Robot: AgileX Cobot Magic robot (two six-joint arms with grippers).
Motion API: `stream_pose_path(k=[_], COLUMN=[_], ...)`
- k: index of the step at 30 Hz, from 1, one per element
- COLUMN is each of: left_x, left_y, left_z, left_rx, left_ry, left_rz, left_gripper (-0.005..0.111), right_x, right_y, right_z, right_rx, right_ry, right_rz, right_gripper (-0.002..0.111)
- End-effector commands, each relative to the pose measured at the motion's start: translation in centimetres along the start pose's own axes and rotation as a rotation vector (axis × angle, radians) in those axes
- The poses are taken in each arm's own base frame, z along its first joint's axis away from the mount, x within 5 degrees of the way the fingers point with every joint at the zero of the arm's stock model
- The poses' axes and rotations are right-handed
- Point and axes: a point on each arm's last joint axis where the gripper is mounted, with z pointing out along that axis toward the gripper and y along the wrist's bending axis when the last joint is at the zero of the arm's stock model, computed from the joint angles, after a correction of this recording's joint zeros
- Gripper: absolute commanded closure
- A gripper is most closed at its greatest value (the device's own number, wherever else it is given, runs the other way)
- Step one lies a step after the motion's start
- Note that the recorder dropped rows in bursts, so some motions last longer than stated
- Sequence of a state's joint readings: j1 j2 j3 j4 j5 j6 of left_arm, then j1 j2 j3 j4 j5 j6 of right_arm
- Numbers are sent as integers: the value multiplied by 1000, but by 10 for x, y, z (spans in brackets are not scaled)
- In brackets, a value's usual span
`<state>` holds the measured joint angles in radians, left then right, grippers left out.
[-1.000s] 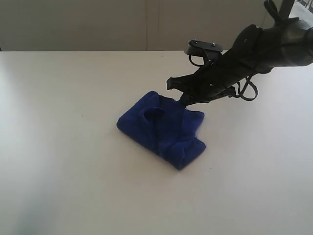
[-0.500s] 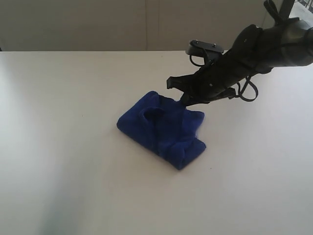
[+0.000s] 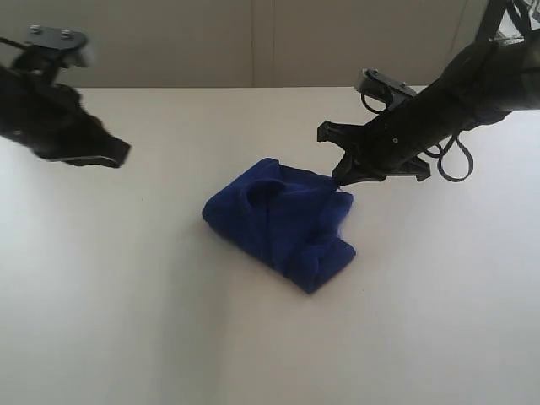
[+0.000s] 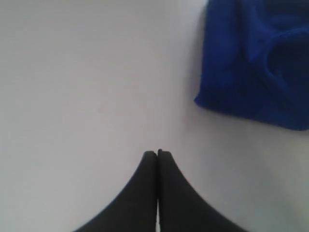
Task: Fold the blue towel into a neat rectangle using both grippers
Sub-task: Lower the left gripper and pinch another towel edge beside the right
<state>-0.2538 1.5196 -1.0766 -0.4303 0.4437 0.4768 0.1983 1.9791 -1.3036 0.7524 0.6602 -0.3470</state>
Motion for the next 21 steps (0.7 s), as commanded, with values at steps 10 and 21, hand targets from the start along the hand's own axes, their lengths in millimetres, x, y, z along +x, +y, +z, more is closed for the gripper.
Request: stream_pose_path(k=[10,21], left_x=[-76,-75], left_y=[-72,-114], left_z=[99,129], left_rx=[186,236], left_ry=[-44,-61], left_rz=[579,808], left_gripper=[103,54], right_x=[1,0], right_y=[-16,-15], right_z=[18,18], right_rx=[16,14], right_ry=[7,0], right_rz=[34,40], right_gripper=[108,108])
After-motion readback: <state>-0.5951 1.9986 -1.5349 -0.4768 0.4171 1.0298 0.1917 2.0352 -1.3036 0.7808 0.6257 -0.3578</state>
